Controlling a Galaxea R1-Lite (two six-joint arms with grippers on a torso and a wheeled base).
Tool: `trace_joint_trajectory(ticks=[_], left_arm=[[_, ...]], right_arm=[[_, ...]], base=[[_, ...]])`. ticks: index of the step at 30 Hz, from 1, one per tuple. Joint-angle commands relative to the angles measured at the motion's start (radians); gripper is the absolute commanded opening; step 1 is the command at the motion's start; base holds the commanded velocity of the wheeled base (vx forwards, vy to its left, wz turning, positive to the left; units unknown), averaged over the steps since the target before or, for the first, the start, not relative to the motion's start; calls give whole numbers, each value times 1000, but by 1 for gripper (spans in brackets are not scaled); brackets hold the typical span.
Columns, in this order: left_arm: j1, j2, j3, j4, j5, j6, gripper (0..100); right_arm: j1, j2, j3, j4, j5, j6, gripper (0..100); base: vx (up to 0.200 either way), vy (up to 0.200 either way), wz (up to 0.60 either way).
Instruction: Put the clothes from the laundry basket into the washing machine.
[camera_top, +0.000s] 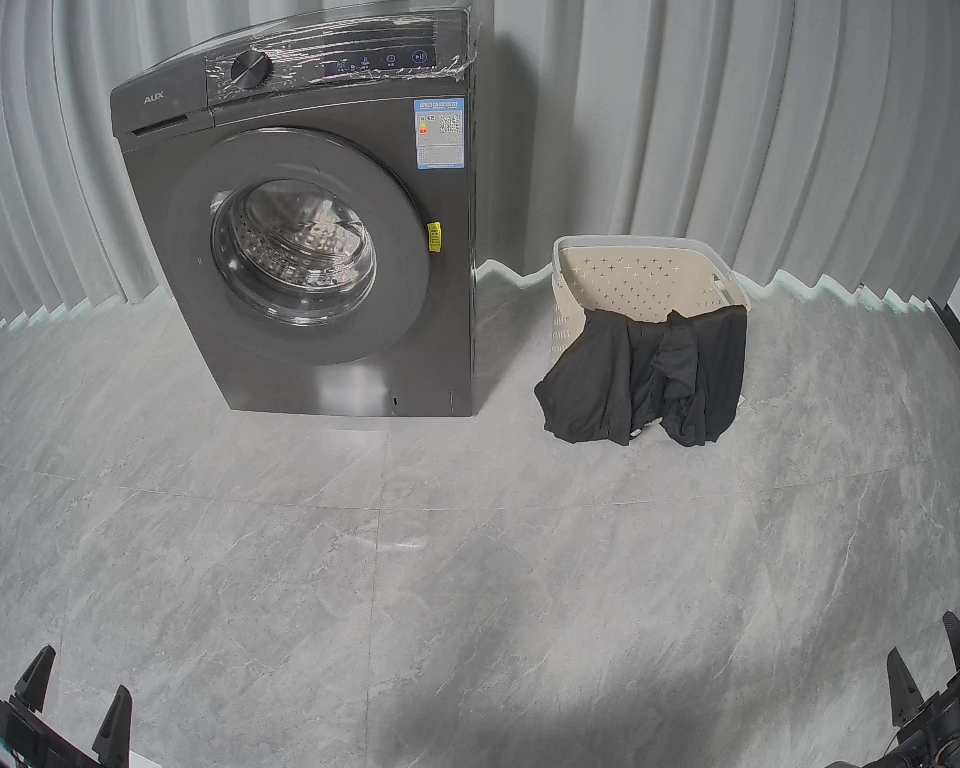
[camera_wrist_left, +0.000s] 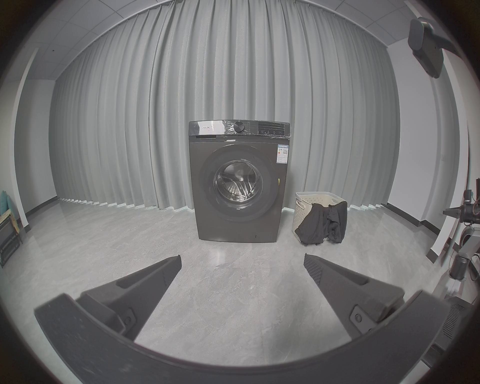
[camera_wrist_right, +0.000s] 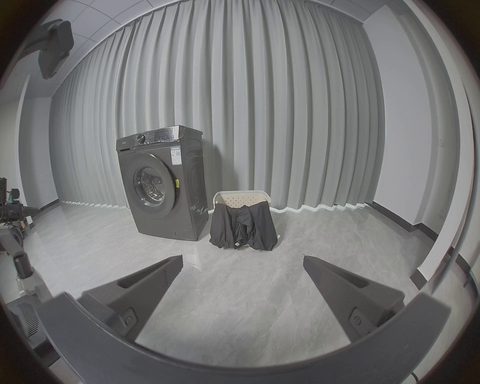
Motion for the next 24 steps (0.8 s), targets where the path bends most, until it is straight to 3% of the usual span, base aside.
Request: trace_joint_trajectory(ticks=[1, 7, 24], left_arm=[[1, -18, 15, 0, 0, 1, 100], [1, -18, 15, 0, 1, -5, 100], [1, -18, 15, 0, 4, -14, 100]], right_arm=[[0, -16, 18, 0, 1, 0, 100], [0, -16, 18, 0, 1, 0, 100], [0, -16, 18, -2, 1, 0, 100]], base=[[0, 0, 0], [0, 0, 0], [200, 0, 0]])
